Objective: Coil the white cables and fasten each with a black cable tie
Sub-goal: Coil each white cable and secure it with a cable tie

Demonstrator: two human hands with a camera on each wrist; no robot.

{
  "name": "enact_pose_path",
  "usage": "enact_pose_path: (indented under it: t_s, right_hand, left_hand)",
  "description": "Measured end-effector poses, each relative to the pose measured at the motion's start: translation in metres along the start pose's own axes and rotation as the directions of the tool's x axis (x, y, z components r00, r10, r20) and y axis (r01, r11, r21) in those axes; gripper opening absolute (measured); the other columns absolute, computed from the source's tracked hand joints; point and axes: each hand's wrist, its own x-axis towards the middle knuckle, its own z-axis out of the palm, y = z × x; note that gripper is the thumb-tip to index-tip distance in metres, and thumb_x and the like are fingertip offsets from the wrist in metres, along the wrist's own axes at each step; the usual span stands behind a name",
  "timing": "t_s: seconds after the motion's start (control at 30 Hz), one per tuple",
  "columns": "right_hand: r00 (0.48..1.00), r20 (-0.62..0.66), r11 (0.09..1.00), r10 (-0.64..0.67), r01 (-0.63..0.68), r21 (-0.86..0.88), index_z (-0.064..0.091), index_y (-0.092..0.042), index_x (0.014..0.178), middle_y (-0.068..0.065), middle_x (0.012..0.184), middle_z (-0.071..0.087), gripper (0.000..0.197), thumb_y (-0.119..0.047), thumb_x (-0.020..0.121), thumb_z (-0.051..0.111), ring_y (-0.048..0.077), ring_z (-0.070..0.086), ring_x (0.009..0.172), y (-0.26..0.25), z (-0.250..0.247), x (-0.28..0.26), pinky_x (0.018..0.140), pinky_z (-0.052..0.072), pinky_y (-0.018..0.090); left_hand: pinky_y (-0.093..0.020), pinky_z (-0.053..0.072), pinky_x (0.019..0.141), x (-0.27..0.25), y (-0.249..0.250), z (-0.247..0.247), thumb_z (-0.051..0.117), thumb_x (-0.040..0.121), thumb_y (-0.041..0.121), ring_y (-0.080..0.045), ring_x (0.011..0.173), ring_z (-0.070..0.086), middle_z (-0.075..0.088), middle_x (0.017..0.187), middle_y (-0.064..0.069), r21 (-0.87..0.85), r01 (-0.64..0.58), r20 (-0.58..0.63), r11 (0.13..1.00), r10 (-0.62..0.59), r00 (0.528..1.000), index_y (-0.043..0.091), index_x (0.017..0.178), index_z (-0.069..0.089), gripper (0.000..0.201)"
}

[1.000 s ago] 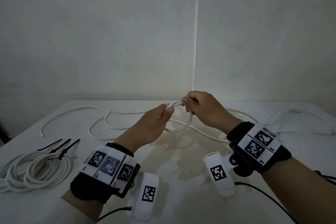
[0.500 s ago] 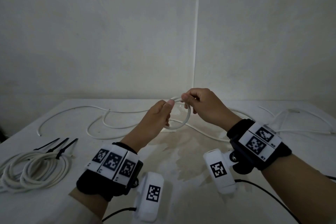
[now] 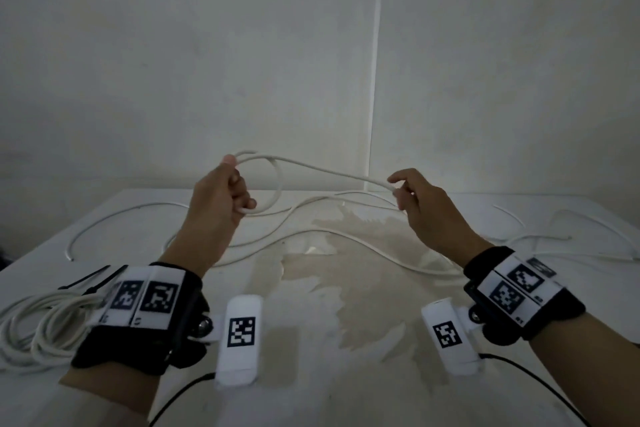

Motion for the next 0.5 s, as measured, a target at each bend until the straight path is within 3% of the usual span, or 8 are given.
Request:
enact_pose_path:
  t_s: [0.1, 0.23, 0.27, 0.33, 0.37, 0.43, 0.5]
  right_hand:
    - [1.000, -0.012, 0.999, 0.005, -0.005, -0.054, 0.048, -0.013, 0.114, -0.004, 0.079, 0.051, 0.019, -0.018, 0.098, 0.037, 0.013, 0.046, 0.068, 0.002, 0.010, 0.000, 0.065, 0.032, 0.027]
    - [0.995, 0.069, 0.956, -0.069, 0.086, -0.280, 0.051, -0.006, 0.117, 0.010, 0.110, 0.054, 0.023, -0.013, 0.096, 0.044, 0.025, 0.051, 0.098, 0.002, 0.023, 0.004, 0.080, 0.038, 0.031]
    - [0.987, 0.078, 0.920, -0.140, 0.159, -0.358, 0.054, -0.005, 0.111, 0.010, 0.107, 0.056, 0.019, -0.009, 0.094, 0.047, 0.027, 0.054, 0.096, 0.000, 0.028, 0.003, 0.077, 0.042, 0.033]
    - [0.937, 0.092, 0.812, -0.337, 0.339, -0.475, 0.061, -0.006, 0.088, 0.008, 0.083, 0.061, 0.011, -0.001, 0.079, 0.064, 0.026, 0.061, 0.073, -0.004, 0.036, 0.000, 0.052, 0.046, 0.028]
    - [0.913, 0.097, 0.779, -0.395, 0.389, -0.492, 0.061, -0.008, 0.078, 0.005, 0.072, 0.060, 0.018, 0.000, 0.069, 0.074, 0.024, 0.060, 0.061, -0.007, 0.039, -0.002, 0.041, 0.041, 0.023]
    - [0.876, 0.122, 0.729, -0.467, 0.459, -0.508, 0.061, -0.010, 0.070, 0.002, 0.063, 0.058, 0.028, -0.001, 0.057, 0.084, 0.021, 0.057, 0.052, -0.013, 0.043, -0.003, 0.036, 0.035, 0.019]
    - [0.832, 0.137, 0.689, -0.538, 0.527, -0.497, 0.060, -0.012, 0.071, 0.001, 0.063, 0.057, 0.029, -0.002, 0.056, 0.084, 0.020, 0.055, 0.052, -0.020, 0.046, -0.005, 0.038, 0.032, 0.018]
  left_hand:
    - [-0.021, 0.032, 0.050, -0.001, -0.002, -0.004, 0.035, 0.099, 0.025, -0.005, 0.034, 0.023, 0.027, 0.039, 0.011, 0.056, -0.013, -0.015, 0.998, 0.013, 1.000, 0.019, 0.061, 0.030, 0.039]
    - [-0.026, 0.033, 0.056, -0.002, -0.009, -0.003, 0.035, 0.099, 0.026, -0.004, 0.035, 0.027, 0.030, 0.038, 0.013, 0.200, -0.071, -0.012, 0.977, 0.075, 0.997, 0.018, 0.062, 0.032, 0.039]
    - [-0.027, 0.035, 0.058, -0.002, -0.011, -0.003, 0.035, 0.100, 0.026, -0.003, 0.035, 0.029, 0.031, 0.038, 0.013, 0.253, -0.091, -0.006, 0.963, 0.095, 0.995, 0.017, 0.062, 0.033, 0.039]
    - [-0.028, 0.037, 0.060, -0.004, -0.017, -0.003, 0.035, 0.100, 0.027, -0.002, 0.037, 0.033, 0.034, 0.038, 0.013, 0.356, -0.136, 0.022, 0.924, 0.137, 0.990, 0.016, 0.061, 0.033, 0.040]
    - [-0.028, 0.038, 0.060, -0.005, -0.019, -0.003, 0.035, 0.100, 0.027, -0.002, 0.038, 0.034, 0.034, 0.039, 0.013, 0.393, -0.156, 0.036, 0.906, 0.154, 0.987, 0.016, 0.060, 0.032, 0.041]
    - [-0.026, 0.038, 0.059, -0.006, -0.022, -0.002, 0.035, 0.100, 0.027, -0.003, 0.041, 0.034, 0.034, 0.045, 0.011, 0.423, -0.173, 0.042, 0.889, 0.172, 0.984, 0.016, 0.060, 0.032, 0.041]
    - [-0.025, 0.039, 0.058, -0.006, -0.023, -0.001, 0.035, 0.100, 0.027, -0.005, 0.044, 0.034, 0.033, 0.052, 0.005, 0.449, -0.183, 0.041, 0.874, 0.184, 0.982, 0.016, 0.060, 0.032, 0.041]
